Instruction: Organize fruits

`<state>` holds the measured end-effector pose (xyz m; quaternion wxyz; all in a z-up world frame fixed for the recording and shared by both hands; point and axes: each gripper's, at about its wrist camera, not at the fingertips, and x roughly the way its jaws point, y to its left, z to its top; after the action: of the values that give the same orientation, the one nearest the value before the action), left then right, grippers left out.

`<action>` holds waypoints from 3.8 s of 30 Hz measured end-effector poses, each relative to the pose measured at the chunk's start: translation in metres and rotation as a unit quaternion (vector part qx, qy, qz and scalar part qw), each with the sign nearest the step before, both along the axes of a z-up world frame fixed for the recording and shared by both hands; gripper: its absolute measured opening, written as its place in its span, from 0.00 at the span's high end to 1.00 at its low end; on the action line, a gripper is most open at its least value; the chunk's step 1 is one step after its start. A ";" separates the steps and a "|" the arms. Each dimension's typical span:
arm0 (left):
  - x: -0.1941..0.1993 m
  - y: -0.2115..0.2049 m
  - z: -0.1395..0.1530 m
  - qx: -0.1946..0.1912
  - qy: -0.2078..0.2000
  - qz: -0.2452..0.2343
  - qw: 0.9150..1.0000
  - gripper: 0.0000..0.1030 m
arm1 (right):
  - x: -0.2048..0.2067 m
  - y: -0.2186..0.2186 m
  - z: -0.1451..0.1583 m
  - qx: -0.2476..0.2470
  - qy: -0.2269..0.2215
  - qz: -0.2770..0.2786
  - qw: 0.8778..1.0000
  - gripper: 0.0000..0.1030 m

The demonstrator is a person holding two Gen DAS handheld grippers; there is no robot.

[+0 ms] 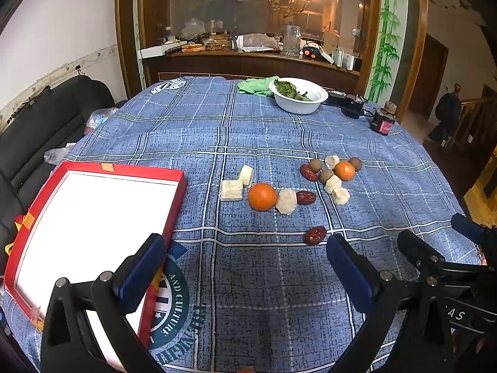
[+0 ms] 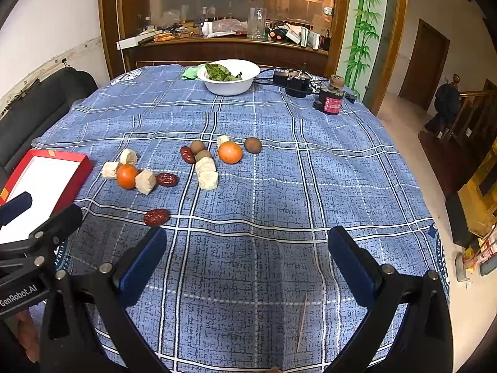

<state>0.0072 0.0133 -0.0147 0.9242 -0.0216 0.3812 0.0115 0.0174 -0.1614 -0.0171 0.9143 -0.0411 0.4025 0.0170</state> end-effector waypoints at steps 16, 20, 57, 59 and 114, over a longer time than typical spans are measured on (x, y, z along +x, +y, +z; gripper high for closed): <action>0.006 0.001 -0.007 -0.003 0.010 -0.001 1.000 0.01 | 0.003 -0.001 -0.008 0.003 0.005 -0.003 1.000 0.00; 0.008 0.000 -0.009 -0.002 0.012 -0.002 1.000 0.01 | 0.003 -0.002 -0.009 0.003 0.007 -0.003 1.000 0.00; 0.009 0.004 -0.016 0.000 0.016 0.001 1.000 0.01 | 0.002 -0.007 -0.013 0.005 0.011 -0.004 1.000 0.00; 0.008 0.003 -0.016 0.000 0.016 0.001 1.000 0.01 | 0.002 -0.007 -0.013 0.005 0.011 -0.005 1.000 0.00; 0.046 -0.044 -0.046 -0.033 0.043 -0.099 0.994 0.63 | 0.092 0.011 -0.058 0.040 0.041 0.106 0.993 0.75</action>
<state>0.0535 -0.0309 -0.0605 0.9023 -0.0134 0.4210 -0.0918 0.1089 -0.1505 -0.0749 0.8912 -0.0460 0.4316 0.1314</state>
